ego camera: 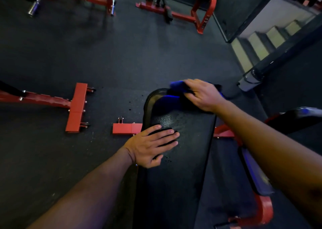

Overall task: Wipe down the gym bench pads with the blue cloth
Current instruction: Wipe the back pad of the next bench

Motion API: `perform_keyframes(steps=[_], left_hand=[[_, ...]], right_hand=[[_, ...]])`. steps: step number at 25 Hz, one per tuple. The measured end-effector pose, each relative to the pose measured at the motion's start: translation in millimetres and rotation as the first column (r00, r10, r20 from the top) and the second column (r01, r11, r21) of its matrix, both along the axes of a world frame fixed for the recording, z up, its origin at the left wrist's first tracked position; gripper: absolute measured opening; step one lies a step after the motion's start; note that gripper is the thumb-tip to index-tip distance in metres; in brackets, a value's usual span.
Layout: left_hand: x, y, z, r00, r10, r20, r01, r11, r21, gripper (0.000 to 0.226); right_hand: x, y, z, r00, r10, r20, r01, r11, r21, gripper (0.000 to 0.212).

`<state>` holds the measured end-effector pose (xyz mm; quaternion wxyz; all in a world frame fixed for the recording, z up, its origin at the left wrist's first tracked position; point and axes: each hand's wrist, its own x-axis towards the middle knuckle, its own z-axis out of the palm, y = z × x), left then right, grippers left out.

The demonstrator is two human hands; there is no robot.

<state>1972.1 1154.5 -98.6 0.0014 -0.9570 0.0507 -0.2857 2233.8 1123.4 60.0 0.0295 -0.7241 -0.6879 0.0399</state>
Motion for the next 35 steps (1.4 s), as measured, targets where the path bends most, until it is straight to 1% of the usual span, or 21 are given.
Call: perform_keyframes(steps=[1, 3, 5, 6, 8, 10, 13, 16, 18, 20, 21, 22, 23, 24, 25, 27, 29, 31, 33, 34, 35], left_hand=[[1, 0, 0, 1.0, -0.004, 0.001, 0.004, 1.0, -0.002, 0.069], [2, 1, -1, 1.0, -0.015, 0.0, 0.015, 1.0, 0.001, 0.069], [1, 3, -2, 1.0, -0.011, -0.009, 0.011, 1.0, 0.02, 0.071], [1, 3, -1, 1.0, -0.006, -0.016, 0.006, 1.0, 0.028, 0.072], [1, 1, 1, 0.999, 0.002, -0.036, -0.001, 0.999, 0.038, 0.073], [1, -1, 3, 0.999, 0.011, -0.045, -0.01, 1.0, 0.029, 0.072], [1, -2, 5, 0.999, 0.022, -0.042, -0.02, 0.999, 0.048, 0.072], [1, -2, 7, 0.999, 0.013, -0.036, -0.011, 0.998, 0.059, 0.071], [1, -1, 5, 1.0, 0.009, -0.014, -0.009, 0.999, 0.044, 0.07], [1, -1, 2, 1.0, -0.006, -0.001, 0.006, 0.999, 0.033, 0.07], [0, 0, 1, 1.0, -0.017, -0.001, 0.017, 0.999, 0.029, 0.069], [1, 2, 0, 1.0, -0.027, 0.004, 0.027, 0.999, 0.023, 0.069], [1, 4, -1, 0.999, -0.037, 0.011, 0.037, 0.999, 0.015, 0.069], [1, 5, -3, 0.999, -0.047, 0.019, 0.047, 0.999, 0.005, 0.068], [1, 5, -4, 0.998, -0.056, 0.025, 0.056, 0.998, -0.002, 0.068], [1, 4, -6, 0.997, -0.071, 0.035, 0.072, 0.997, -0.013, 0.067], [2, 4, -7, 0.998, -0.067, 0.014, 0.067, 0.998, -0.02, 0.068], [1, 5, -5, 0.997, -0.067, -0.023, 0.067, 0.997, -0.032, 0.067], [-4, 0, 6, 0.993, -0.06, -0.098, 0.054, 0.996, -0.065, 0.064], [-9, -2, 13, 0.989, -0.044, -0.144, 0.031, 0.996, -0.087, 0.063], [-12, -4, 20, 0.981, -0.023, -0.194, 0.004, 0.995, -0.096, 0.062]], right_hand=[[24, -22, 0, 0.991, -0.131, -0.029, 0.131, 0.991, -0.006, 0.06], [52, -60, -2, 0.916, -0.379, -0.131, 0.374, 0.925, -0.061, 0.064], [52, -70, -9, 0.88, -0.422, -0.217, 0.422, 0.905, -0.047, 0.056], [44, -64, -11, 0.895, -0.382, -0.231, 0.394, 0.919, 0.01, 0.052], [21, -38, -6, 0.949, -0.287, -0.129, 0.299, 0.95, 0.086, 0.055], [-9, -7, 1, 0.984, -0.178, 0.025, 0.175, 0.98, 0.093, 0.064], [-63, 29, 0, 0.988, 0.018, 0.155, -0.03, 0.997, 0.078, 0.059], [-79, 34, 0, 0.978, 0.148, 0.145, -0.154, 0.988, 0.028, 0.055], [-48, 15, 0, 0.995, 0.033, 0.091, -0.038, 0.997, 0.061, 0.061], [-3, -21, -3, 0.966, -0.258, -0.026, 0.259, 0.959, 0.113, 0.064], [13, -40, -5, 0.888, -0.435, -0.148, 0.451, 0.887, 0.099, 0.057], [21, -55, -7, 0.777, -0.566, -0.276, 0.597, 0.801, 0.038, 0.047], [23, -65, -12, 0.68, -0.637, -0.363, 0.678, 0.734, -0.018, 0.039], [23, -69, -18, 0.629, -0.663, -0.406, 0.713, 0.7, -0.038, 0.036], [19, -67, -20, 0.617, -0.666, -0.418, 0.723, 0.69, -0.032, 0.036], [9, -53, -14, 0.674, -0.648, -0.355, 0.708, 0.703, 0.062, 0.039], [-4, -30, -7, 0.806, -0.565, -0.174, 0.587, 0.801, 0.117, 0.042], [-26, -3, 4, 0.89, -0.452, -0.063, 0.457, 0.885, 0.092, 0.048], [-55, 2, 13, 0.915, -0.389, -0.105, 0.4, 0.91, 0.113, 0.053], [-69, -2, 17, 0.911, -0.371, -0.181, 0.398, 0.906, 0.142, 0.052], [-81, -10, 22, 0.871, -0.388, -0.303, 0.453, 0.872, 0.185, 0.049]])
